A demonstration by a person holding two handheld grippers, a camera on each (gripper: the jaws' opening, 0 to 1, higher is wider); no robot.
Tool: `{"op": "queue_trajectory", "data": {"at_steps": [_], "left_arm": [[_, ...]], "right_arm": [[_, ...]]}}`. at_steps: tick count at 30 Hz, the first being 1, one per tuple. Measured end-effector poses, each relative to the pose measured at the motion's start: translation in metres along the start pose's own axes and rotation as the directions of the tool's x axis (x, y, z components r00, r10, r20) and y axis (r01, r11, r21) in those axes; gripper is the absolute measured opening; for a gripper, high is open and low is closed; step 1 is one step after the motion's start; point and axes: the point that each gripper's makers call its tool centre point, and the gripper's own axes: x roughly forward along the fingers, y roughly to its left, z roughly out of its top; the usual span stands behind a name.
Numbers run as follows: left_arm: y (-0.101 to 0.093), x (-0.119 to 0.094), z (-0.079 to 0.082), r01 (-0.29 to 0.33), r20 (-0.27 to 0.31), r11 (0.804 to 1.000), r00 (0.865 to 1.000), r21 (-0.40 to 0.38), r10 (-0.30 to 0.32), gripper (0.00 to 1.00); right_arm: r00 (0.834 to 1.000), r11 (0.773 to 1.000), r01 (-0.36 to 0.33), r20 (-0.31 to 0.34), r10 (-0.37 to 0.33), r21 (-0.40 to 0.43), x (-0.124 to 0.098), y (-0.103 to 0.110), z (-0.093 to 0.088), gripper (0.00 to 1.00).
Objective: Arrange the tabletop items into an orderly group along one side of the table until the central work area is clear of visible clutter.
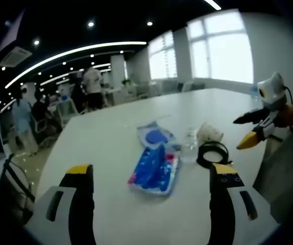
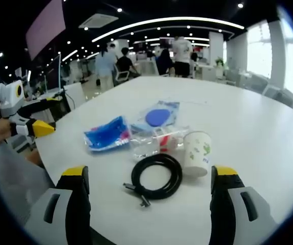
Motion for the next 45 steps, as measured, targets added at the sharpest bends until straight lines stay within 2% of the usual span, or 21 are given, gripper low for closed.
{"op": "queue_trajectory", "data": {"at_steps": [10,18,22,28,34,45], "left_arm": [[0.000,0.002,0.002,0.007,0.006,1.000,1.000,-0.016,-0.007,0.90],[0.001,0.002,0.003,0.019,0.018,0.997,1.000,-0.077,-0.018,0.89],[0.000,0.002,0.004,0.029,0.030,0.994,0.999,-0.110,-0.026,0.88],[0.000,0.001,0.005,0.038,0.041,0.988,0.999,-0.151,-0.032,0.88],[-0.003,0.002,0.004,0.051,0.038,0.987,0.998,-0.150,-0.046,0.87],[-0.012,0.003,0.000,0.085,0.019,0.982,0.996,-0.171,-0.083,0.85]], "right_arm": [[0.999,0.998,-0.021,0.036,0.019,0.056,-0.001,0.000,0.007,0.96],[0.998,0.992,-0.056,0.043,0.052,0.109,0.001,0.007,0.009,0.96],[0.996,0.987,-0.071,0.062,0.063,0.141,0.003,0.007,0.016,0.96],[0.994,0.979,-0.090,0.082,0.076,0.182,0.012,0.006,0.027,0.95],[0.992,0.972,-0.109,0.086,0.093,0.207,0.026,0.006,0.037,0.93],[0.990,0.968,-0.129,0.081,0.113,0.215,0.039,0.010,0.043,0.92]]}}
